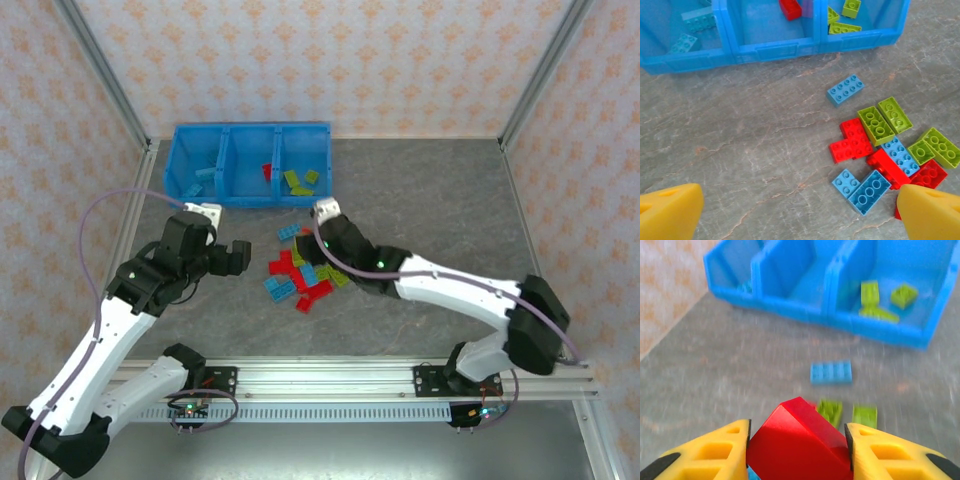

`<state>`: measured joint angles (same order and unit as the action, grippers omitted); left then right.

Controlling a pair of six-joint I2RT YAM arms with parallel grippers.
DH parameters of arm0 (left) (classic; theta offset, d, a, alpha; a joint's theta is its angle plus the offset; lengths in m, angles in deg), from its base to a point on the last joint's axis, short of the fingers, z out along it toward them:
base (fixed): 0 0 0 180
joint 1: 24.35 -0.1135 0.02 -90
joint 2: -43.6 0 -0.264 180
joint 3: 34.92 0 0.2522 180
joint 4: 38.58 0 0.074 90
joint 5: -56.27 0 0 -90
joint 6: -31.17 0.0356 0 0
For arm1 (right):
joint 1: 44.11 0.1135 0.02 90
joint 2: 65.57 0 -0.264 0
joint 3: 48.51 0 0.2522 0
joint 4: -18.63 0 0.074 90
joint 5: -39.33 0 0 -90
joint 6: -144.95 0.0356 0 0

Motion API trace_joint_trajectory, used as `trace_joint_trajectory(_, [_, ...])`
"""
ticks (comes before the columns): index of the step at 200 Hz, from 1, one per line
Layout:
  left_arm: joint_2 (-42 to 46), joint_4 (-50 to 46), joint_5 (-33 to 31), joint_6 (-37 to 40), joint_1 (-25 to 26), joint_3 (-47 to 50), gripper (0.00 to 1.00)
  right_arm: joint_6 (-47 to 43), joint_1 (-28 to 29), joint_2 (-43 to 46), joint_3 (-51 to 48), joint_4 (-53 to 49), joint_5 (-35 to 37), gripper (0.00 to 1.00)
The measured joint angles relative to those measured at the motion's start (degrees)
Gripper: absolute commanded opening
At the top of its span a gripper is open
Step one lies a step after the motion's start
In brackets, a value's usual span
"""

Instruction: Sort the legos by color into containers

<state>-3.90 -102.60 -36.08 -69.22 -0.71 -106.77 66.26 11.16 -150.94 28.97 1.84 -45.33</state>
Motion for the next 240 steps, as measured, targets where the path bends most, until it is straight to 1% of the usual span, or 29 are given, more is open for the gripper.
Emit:
trace_joint_trajectory(24, [2.0,-0.1,-1.7,0.0,0.0,0.9,1.00,-4.0,-3.9,-12.0,12.5,2.9,-1.2,0.37])
trace_joint_trajectory(52, [3.1,-0.1,-3.1,0.0,-0.1,1.3,1.00,-6.9,-7.1,-25.7,27.4,4.0,-3.7,0.37])
trace_joint_trajectory(89, [3.1,-0.1,-3.1,0.0,-0.2,1.7,1.00,-9.0,-10.1,-43.7,50.0,1.7,-6.9,0.39])
trace_joint_trajectory(97, [3.0,-0.1,-3.1,0.0,-0.4,1.7,1.00,-9.5,-10.5,-46.8,54.2,0.7,-7.1,0.42])
trace_joint_trajectory(120, [2.4,-0.1,-3.1,0.0,-1.0,1.7,1.00,-11.2,-10.7,-56.0,67.5,-3.8,-7.8,0.62])
trace_joint_trajectory(126, [2.3,-0.1,-3.1,0.0,-1.2,1.7,1.00,-11.5,-10.7,-57.9,70.4,-5.2,-8.0,0.64])
trace_joint_trajectory(142, [2.3,-0.1,-3.1,0.0,-1.6,2.0,1.00,-12.5,-10.7,-61.4,76.3,-9.0,-8.7,0.66])
trace_joint_trajectory(172, [2.1,-0.1,-3.0,0.0,-2.4,2.3,1.00,-12.7,-10.7,-61.2,77.7,-13.7,-10.8,0.68])
trace_joint_trajectory(191, [1.8,0.0,-2.6,0.0,-3.1,2.3,1.00,-12.6,-10.7,-57.7,74.5,-16.0,-12.3,0.70])
trace_joint_trajectory(216, [1.1,0.4,-0.4,-1.1,-3.1,2.4,1.00,-11.6,-10.7,-46.0,62.3,-19.4,-14.0,0.72])
trace_joint_trajectory(228, [0.2,1.0,1.7,-2.5,-3.1,2.4,1.00,-10.9,-10.7,-37.3,53.8,-20.2,-14.4,0.73])
trace_joint_trajectory(240, [-1.0,2.3,4.1,-4.4,-3.0,3.0,0.96,-10.2,-10.7,-27.8,44.8,-20.2,-15.1,0.74])
